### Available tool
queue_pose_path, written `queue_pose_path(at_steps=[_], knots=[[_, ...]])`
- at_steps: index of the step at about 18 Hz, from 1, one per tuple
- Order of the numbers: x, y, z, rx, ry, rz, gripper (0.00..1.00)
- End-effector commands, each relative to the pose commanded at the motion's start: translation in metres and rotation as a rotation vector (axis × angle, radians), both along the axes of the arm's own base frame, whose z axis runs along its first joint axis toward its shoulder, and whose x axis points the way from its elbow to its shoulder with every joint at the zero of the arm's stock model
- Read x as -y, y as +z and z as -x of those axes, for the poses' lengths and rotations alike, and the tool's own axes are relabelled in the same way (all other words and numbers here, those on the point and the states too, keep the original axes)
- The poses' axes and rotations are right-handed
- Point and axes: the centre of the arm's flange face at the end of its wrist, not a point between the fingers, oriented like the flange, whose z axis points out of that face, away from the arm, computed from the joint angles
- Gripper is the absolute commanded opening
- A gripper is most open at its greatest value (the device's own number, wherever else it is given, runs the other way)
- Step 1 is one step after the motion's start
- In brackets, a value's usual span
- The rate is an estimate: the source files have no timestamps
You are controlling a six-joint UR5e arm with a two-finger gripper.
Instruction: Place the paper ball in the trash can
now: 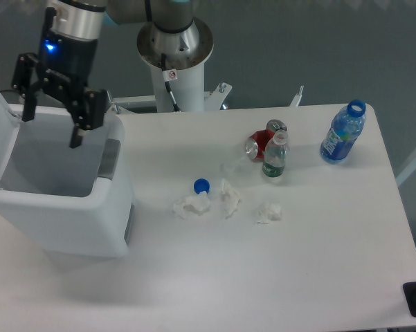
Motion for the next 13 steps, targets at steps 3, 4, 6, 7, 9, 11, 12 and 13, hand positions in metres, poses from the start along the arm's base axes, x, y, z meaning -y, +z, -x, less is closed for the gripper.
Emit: queue_pose_path(at_steps=[3,4,6,7,9,11,12,13], knots=[[0.011,-0.001,0.031,-0.069,0.072,0.041,1.0],[0.014,0.002,0.04,-0.105,0.081,0.056,1.0],[0.014,-0.007,0.052,-0.195,0.051,0.115,1.0],[0.013,-0.015,0.06,-0.245,0.032,0.158,1.0],[0.015,-0.023,0.076,-0.31,-0.001,0.208,1.0],[0.013,-0.029,0.101,-0.333,-0.023,0.228,1.0],[0.012,-0.031,0.11,-0.34,-0.032,0.236,1.0],[0.013,-0.036,0.118,-0.345,-0.041,0.247,1.0]])
